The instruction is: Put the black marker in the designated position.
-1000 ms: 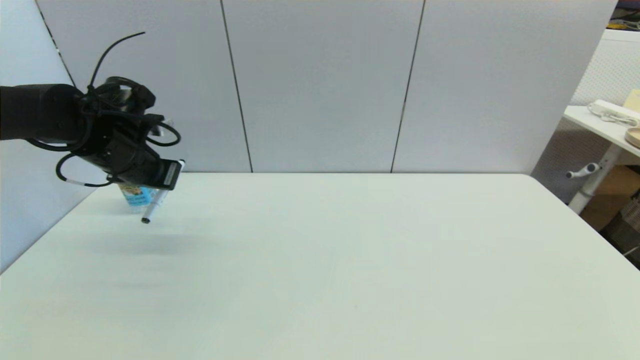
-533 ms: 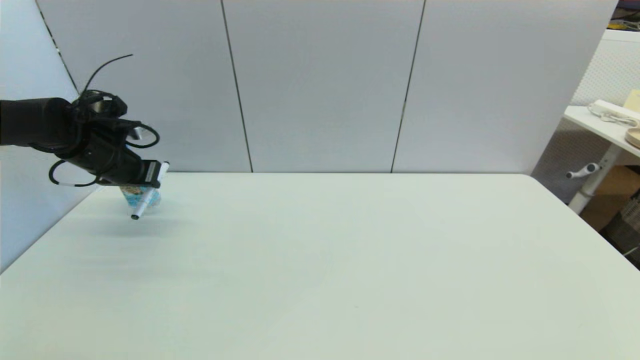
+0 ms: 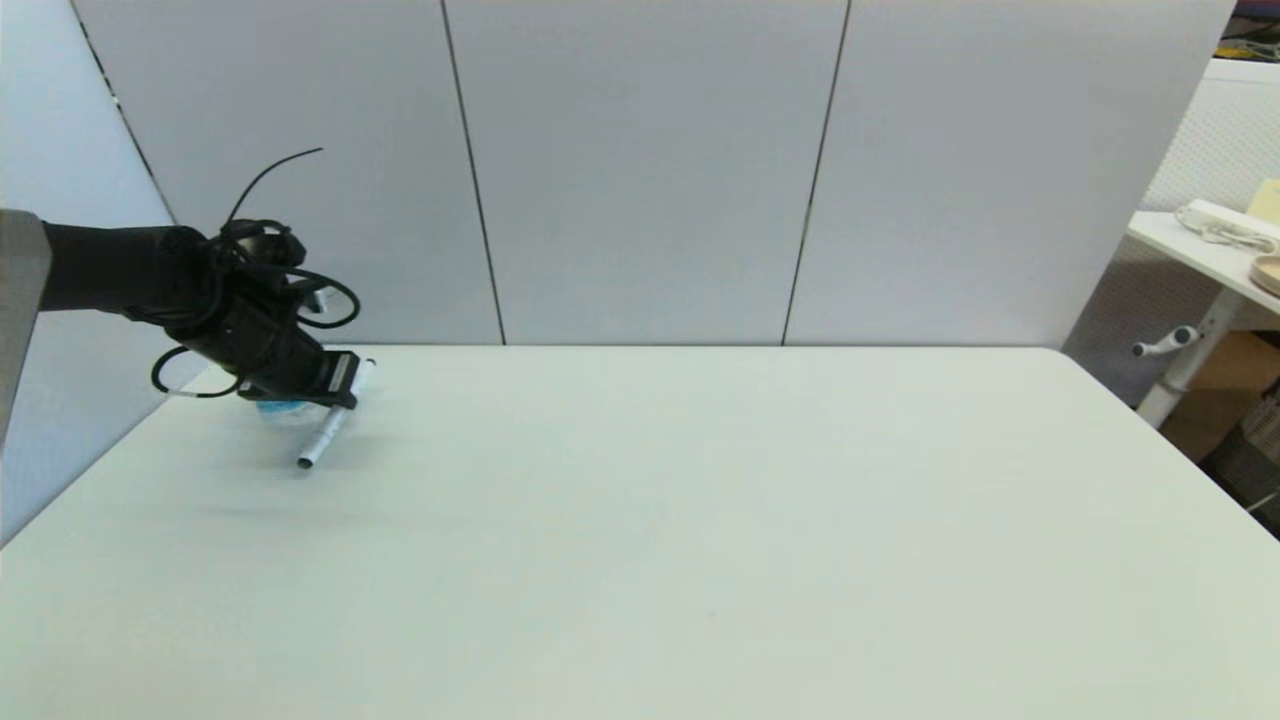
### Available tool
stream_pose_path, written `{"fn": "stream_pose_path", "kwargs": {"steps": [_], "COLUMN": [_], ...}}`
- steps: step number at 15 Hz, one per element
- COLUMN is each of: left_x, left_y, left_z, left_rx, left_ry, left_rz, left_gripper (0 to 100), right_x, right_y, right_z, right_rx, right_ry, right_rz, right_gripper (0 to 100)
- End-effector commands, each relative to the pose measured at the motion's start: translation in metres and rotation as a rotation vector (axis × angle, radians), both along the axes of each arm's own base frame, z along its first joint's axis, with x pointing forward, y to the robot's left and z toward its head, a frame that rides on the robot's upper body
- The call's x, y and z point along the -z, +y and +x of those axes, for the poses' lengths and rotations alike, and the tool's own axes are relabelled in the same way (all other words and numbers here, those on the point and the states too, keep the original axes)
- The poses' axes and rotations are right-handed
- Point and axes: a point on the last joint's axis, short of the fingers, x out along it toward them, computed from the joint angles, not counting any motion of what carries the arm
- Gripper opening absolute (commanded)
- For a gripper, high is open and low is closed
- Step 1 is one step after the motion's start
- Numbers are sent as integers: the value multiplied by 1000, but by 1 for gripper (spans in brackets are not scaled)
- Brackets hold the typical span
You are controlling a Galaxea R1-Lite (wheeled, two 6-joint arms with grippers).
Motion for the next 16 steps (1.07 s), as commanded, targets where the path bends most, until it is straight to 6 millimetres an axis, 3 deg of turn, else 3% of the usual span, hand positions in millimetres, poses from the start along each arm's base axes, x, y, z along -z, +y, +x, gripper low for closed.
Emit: {"fn": "stream_pose_path", "kwargs": {"steps": [1,7,8,14,16], "left_x": [2,3,6,2,-24], "left_y": [-6,-7,-7,-10,-17], "left_z": [0,2,4,4,-6], "left_rx": [14,15,17,25,38], "left_ry": [7,7,11,-2,-65], "left_rz": [2,5,6,9,12], "left_gripper": [0,0,100,100,100], "right_x": [0,0,0,0,0], "right_y": [0,0,0,0,0], "right_z": [0,0,0,0,0], "right_rx": [-1,-1,0,-1,-1], "right_ry": [0,0,0,1,0], "right_rz": [0,0,0,0,0], "right_gripper": [100,100,100,100,100]}}
